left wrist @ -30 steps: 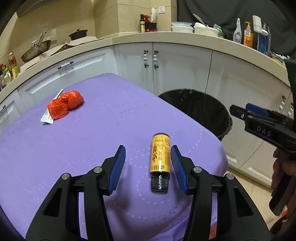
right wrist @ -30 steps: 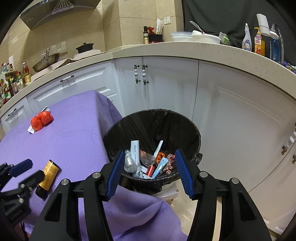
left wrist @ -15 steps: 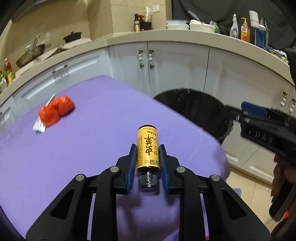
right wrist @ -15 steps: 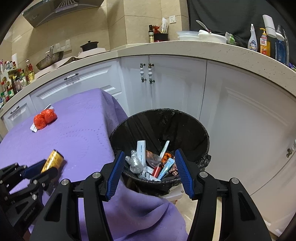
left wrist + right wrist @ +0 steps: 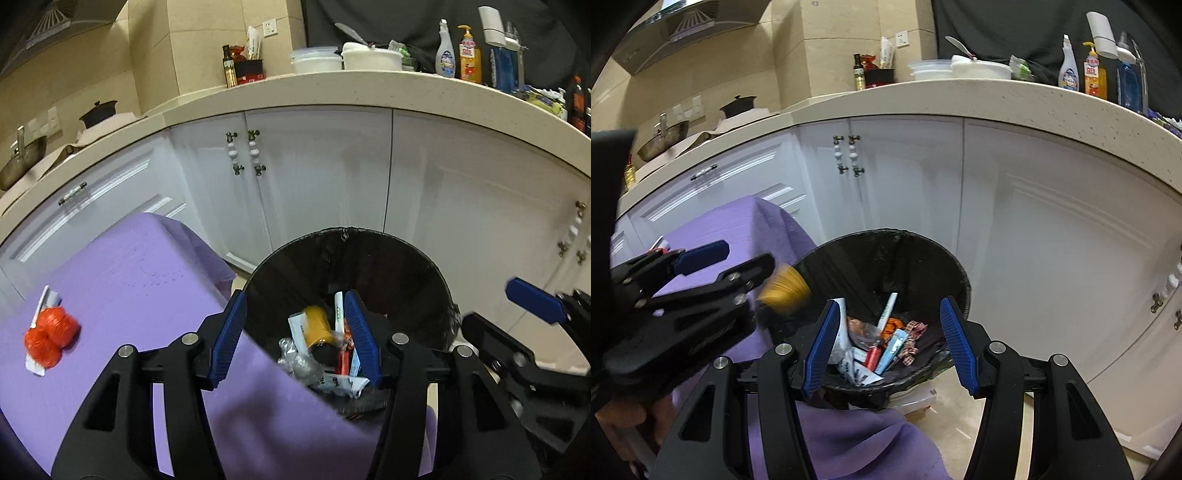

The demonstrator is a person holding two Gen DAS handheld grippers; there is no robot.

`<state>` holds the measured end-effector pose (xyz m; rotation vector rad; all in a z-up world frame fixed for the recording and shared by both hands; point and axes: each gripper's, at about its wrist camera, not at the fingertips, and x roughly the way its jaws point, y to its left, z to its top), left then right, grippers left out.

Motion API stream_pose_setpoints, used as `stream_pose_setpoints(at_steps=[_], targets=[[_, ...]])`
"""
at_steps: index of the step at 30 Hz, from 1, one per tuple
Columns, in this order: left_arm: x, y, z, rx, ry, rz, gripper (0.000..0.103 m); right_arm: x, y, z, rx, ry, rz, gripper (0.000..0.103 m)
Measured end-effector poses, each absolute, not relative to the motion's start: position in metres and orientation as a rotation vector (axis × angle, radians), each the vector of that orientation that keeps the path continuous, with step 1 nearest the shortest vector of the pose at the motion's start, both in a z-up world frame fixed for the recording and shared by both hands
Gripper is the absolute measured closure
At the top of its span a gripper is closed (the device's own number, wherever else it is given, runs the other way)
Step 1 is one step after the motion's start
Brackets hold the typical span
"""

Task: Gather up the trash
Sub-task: 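Lower the yellow bottle into the bin and open the left tool, then move both tools back over the table toward the orange bags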

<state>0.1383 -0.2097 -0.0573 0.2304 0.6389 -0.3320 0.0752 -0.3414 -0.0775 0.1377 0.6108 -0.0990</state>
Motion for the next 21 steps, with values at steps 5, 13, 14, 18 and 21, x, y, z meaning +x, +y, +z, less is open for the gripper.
stream_pose_setpoints(at_steps=[5, 13, 14, 18, 21], targets=[[0.149, -0.192, -0.058, 0.203, 0.658, -0.284, 0.049, 0.087, -0.336, -0.077, 0.132, 0.615, -0.083, 0.047], [0.148, -0.107, -0.051, 0.129, 0.674, -0.132, 0.049, 0.113, -0.284, -0.063, 0.092, 0.6, 0.042, 0.047], [0.147, -0.092, -0.049, 0.117, 0.673, -0.105, 0.049, 0.118, -0.27, -0.06, 0.082, 0.595, 0.069, 0.047], [0.141, -0.036, -0.043, 0.081, 0.668, -0.004, 0.049, 0.132, -0.228, -0.053, 0.058, 0.591, 0.156, 0.047], [0.135, 0.006, -0.04, 0.049, 0.667, 0.071, 0.049, 0.141, -0.197, -0.049, 0.034, 0.59, 0.211, 0.047]])
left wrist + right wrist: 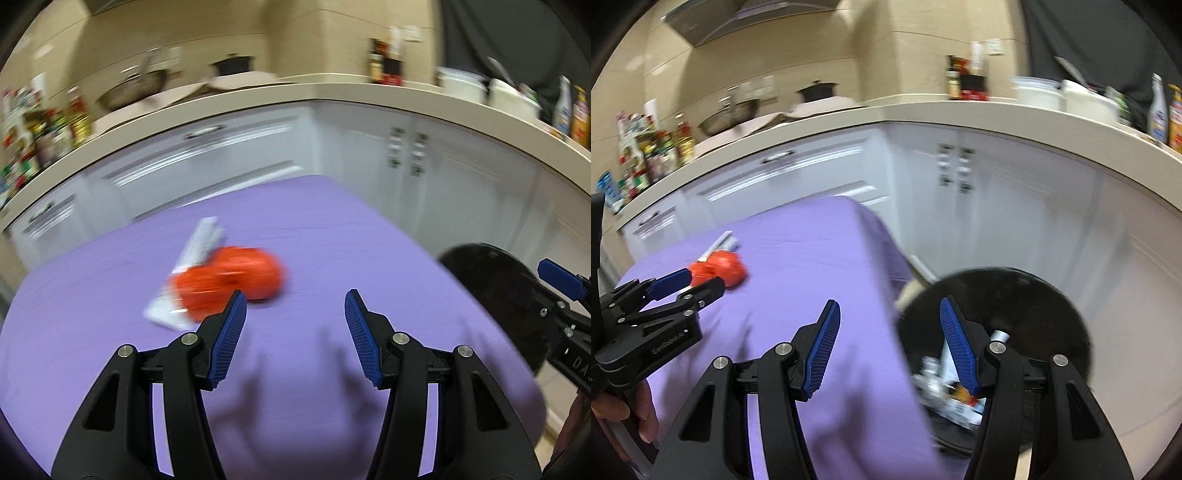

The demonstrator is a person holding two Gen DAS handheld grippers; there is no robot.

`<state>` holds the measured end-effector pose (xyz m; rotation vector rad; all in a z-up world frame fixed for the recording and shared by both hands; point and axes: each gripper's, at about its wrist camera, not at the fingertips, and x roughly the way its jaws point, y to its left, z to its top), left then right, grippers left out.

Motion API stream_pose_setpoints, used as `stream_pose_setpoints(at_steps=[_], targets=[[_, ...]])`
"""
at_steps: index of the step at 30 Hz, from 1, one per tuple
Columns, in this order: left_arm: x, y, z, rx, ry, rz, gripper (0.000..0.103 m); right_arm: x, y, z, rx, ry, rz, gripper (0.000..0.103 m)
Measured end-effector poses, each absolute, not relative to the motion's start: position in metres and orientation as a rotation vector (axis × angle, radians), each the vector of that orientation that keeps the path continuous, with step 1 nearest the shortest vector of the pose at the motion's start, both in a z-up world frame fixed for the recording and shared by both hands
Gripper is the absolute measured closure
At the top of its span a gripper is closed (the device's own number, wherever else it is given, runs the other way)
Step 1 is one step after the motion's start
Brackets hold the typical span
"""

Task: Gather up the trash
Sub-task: 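Move both tools back over the table toward the orange bags, then grasp the orange bags with the right tool while the left grasps the white wrapper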

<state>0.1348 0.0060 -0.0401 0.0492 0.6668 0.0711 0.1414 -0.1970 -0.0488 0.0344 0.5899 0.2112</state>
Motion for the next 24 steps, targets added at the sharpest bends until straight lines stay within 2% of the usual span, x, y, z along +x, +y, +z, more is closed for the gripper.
stream_pose_setpoints(at_steps=[6, 8, 11, 18, 24], targets=[[0.123, 0.081, -0.039, 0.008, 0.669, 0.211, 0.048, 0.16, -0.133, -0.046, 0.001, 0.607, 0.324, 0.047], [0.121, 0.101, -0.039, 0.003, 0.672, 0.25, 0.042, 0.167, -0.11, -0.047, 0.001, 0.616, 0.364, 0.046], [0.117, 0.134, -0.04, -0.021, 0.678, 0.309, 0.042, 0.174, -0.084, -0.048, -0.015, 0.625, 0.395, 0.044], [0.118, 0.184, -0.046, -0.044, 0.692, 0.399, 0.04, 0.193, -0.033, -0.053, -0.034, 0.648, 0.445, 0.029], [0.121, 0.199, -0.049, -0.075, 0.701, 0.405, 0.037, 0.211, -0.009, -0.066, -0.071, 0.714, 0.462, 0.026]])
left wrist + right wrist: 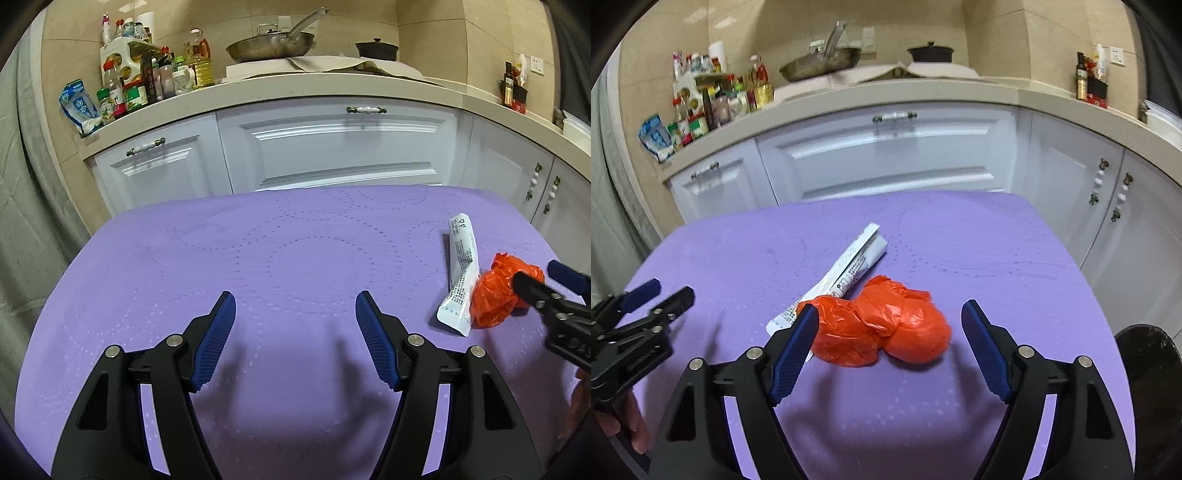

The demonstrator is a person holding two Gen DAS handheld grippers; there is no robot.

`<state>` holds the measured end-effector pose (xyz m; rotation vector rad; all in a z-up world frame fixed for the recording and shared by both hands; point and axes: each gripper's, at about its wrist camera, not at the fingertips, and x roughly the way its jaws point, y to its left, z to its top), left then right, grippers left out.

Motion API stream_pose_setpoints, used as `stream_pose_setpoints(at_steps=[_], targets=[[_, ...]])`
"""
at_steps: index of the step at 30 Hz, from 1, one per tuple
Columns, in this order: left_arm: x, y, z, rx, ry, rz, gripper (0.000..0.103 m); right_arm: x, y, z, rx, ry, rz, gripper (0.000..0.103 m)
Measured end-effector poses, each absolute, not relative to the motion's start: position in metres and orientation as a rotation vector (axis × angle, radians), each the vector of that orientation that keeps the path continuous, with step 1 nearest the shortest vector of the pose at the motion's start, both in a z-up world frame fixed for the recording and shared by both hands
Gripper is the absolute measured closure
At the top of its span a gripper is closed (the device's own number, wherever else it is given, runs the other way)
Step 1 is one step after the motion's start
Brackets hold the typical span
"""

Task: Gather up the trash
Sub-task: 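Grasp the orange bags with the right tool while the left grasps the white wrapper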

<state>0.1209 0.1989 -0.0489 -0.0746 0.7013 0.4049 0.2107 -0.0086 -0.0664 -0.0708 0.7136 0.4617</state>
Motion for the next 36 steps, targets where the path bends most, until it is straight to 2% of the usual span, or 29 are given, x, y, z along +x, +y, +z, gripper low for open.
stream_pose_setpoints(at_steps=[4, 5, 6, 7, 11, 29, 30, 32, 34, 36], targets=[[0.124, 0.196, -0.05, -0.082, 0.704, 0.378, 0.036, 0.216, -0.007, -0.077, -0.066, 0.75, 0.464, 0.026], [0.125, 0.195, -0.051, -0.08, 0.705, 0.372, 0.036, 0.216, -0.007, -0.077, -0.064, 0.753, 0.462, 0.029], [0.127, 0.192, -0.051, -0.079, 0.707, 0.361, 0.036, 0.216, -0.009, -0.077, -0.06, 0.752, 0.46, 0.04], [0.128, 0.19, -0.052, -0.08, 0.709, 0.354, 0.036, 0.216, -0.01, -0.076, -0.065, 0.749, 0.458, 0.044], [0.136, 0.176, -0.053, -0.085, 0.718, 0.303, 0.036, 0.213, -0.016, -0.075, -0.06, 0.744, 0.46, 0.053], [0.194, 0.105, -0.073, -0.001, 0.778, 0.179, 0.036, 0.194, -0.102, -0.069, -0.01, 0.71, 0.321, 0.056], [0.198, 0.103, -0.075, 0.003, 0.792, 0.173, 0.037, 0.193, -0.105, -0.07, -0.008, 0.71, 0.32, 0.056], [0.203, 0.102, -0.078, -0.002, 0.811, 0.163, 0.056, 0.192, -0.11, -0.07, -0.003, 0.709, 0.318, 0.056], [0.207, 0.103, -0.081, -0.005, 0.833, 0.152, 0.064, 0.191, -0.113, -0.07, 0.001, 0.707, 0.318, 0.056], [0.206, 0.102, -0.081, -0.005, 0.828, 0.149, 0.065, 0.189, -0.116, -0.07, 0.004, 0.705, 0.319, 0.056]])
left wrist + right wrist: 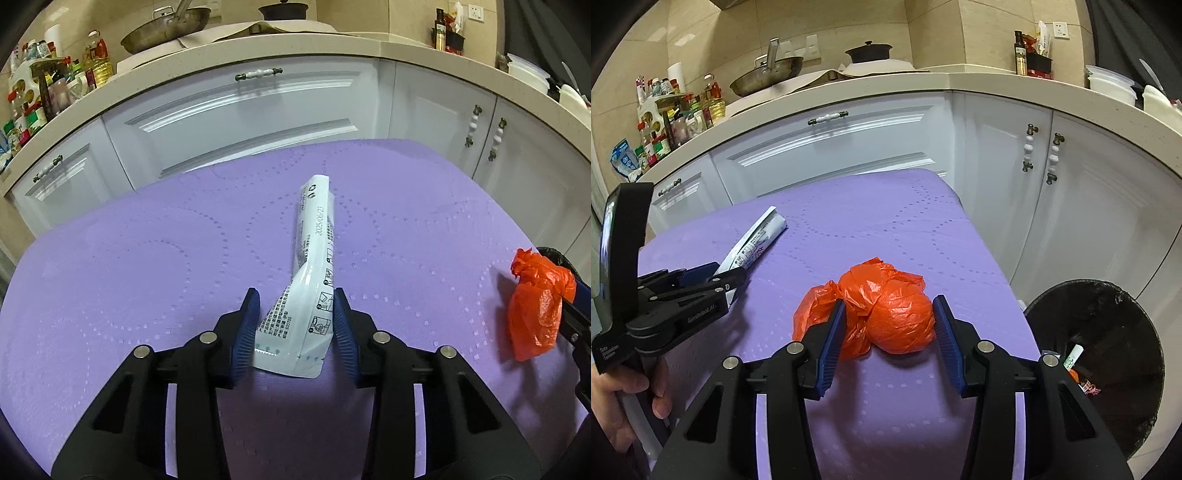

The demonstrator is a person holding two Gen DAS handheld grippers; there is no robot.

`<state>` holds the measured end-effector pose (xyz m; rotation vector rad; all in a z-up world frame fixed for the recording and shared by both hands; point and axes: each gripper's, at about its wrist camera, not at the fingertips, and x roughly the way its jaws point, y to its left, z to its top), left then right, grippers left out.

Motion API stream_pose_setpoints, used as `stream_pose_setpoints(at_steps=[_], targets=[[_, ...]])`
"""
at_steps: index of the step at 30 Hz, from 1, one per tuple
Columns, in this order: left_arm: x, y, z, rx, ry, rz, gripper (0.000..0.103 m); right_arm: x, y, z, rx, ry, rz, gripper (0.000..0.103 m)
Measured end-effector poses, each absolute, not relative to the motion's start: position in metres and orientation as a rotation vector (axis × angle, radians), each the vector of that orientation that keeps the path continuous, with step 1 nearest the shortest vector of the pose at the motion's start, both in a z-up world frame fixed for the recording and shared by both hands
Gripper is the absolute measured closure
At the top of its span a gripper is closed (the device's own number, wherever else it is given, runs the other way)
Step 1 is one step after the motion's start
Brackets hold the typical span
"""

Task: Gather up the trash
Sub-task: 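Grasp the orange bags with the right tool while the left grasps the white wrapper, then carry the orange bags and white wrapper over the bin and open both tools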

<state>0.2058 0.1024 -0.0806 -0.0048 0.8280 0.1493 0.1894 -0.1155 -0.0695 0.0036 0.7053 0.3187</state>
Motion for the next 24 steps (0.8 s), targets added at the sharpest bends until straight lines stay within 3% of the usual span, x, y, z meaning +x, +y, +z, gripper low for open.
stream_pose_setpoints(at_steps=[8, 24], targets=[[0.188, 0.091, -0.069, 0.026, 0.77, 0.159, 0.072, 0.182, -0.124, -0.064, 0.009, 0.681, 0.309, 0.056], [0.131, 0.044, -0.03, 0.038, 0.678, 0.086, 0.073, 0.149, -0.177, -0.046, 0.02, 0.617, 0.199, 0.056]])
